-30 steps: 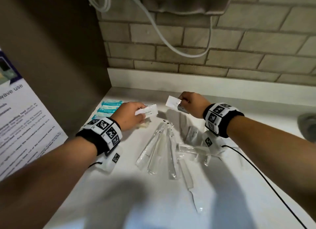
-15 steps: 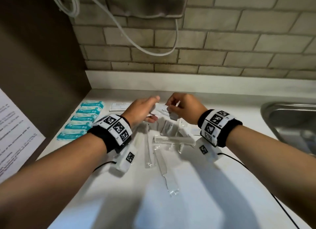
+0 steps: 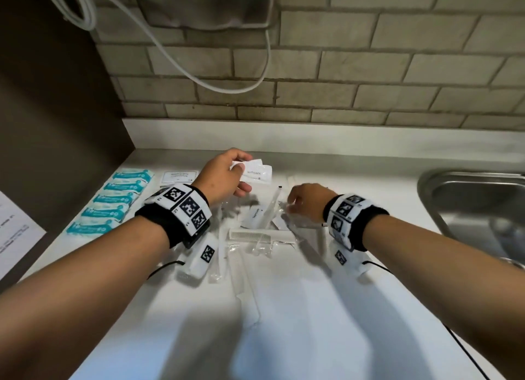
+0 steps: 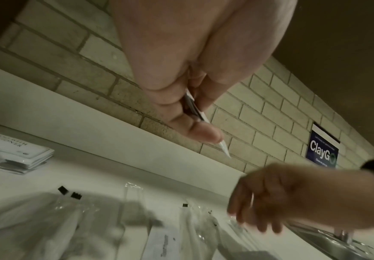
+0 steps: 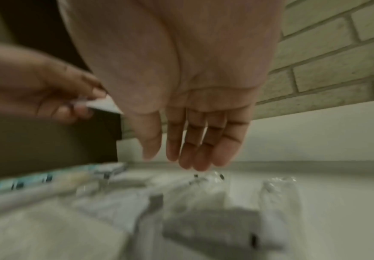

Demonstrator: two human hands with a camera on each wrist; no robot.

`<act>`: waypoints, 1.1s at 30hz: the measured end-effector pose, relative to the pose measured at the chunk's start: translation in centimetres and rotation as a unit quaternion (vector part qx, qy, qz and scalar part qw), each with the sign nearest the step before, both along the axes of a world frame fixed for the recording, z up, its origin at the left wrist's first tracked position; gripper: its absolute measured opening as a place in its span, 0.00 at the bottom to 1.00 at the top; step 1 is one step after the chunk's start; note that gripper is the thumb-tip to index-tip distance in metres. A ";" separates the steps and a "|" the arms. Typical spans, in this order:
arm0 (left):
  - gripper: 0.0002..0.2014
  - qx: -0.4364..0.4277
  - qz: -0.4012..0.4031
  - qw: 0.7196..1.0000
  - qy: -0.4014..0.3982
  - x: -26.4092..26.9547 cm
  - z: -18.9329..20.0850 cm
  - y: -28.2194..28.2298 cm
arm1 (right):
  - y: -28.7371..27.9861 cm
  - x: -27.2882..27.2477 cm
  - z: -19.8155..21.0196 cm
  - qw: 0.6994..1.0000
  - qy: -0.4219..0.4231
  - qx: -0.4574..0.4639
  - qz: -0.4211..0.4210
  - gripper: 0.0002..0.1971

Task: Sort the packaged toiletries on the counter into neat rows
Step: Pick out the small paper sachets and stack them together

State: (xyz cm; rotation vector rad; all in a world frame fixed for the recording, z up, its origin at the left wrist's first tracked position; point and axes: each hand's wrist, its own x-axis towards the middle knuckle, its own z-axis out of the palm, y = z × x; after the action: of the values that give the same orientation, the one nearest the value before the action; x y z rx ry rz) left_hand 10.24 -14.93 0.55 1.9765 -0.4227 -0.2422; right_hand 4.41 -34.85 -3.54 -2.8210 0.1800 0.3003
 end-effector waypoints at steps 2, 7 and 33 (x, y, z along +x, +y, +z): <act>0.12 -0.005 0.004 1.000 -0.014 0.2 0.1 0.1 | 0.9 -0.4 -1.2 0.998 0.046 -0.037 0.014 0.21; 0.14 0.023 0.007 0.999 -0.029 -0.4 0.1 -1.2 | 1.3 0.0 -2.9 1.000 0.014 -0.007 0.026 0.23; 0.14 -0.007 0.107 0.994 -0.028 0.1 0.8 2.8 | 5.2 8.4 -0.1 0.962 0.085 0.027 0.256 0.18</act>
State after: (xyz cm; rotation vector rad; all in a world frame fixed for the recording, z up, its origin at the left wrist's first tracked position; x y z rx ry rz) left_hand 10.36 -12.17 1.39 2.0001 -0.2438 -0.0482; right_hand 12.81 -29.69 -3.67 -2.7404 -0.5247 0.6482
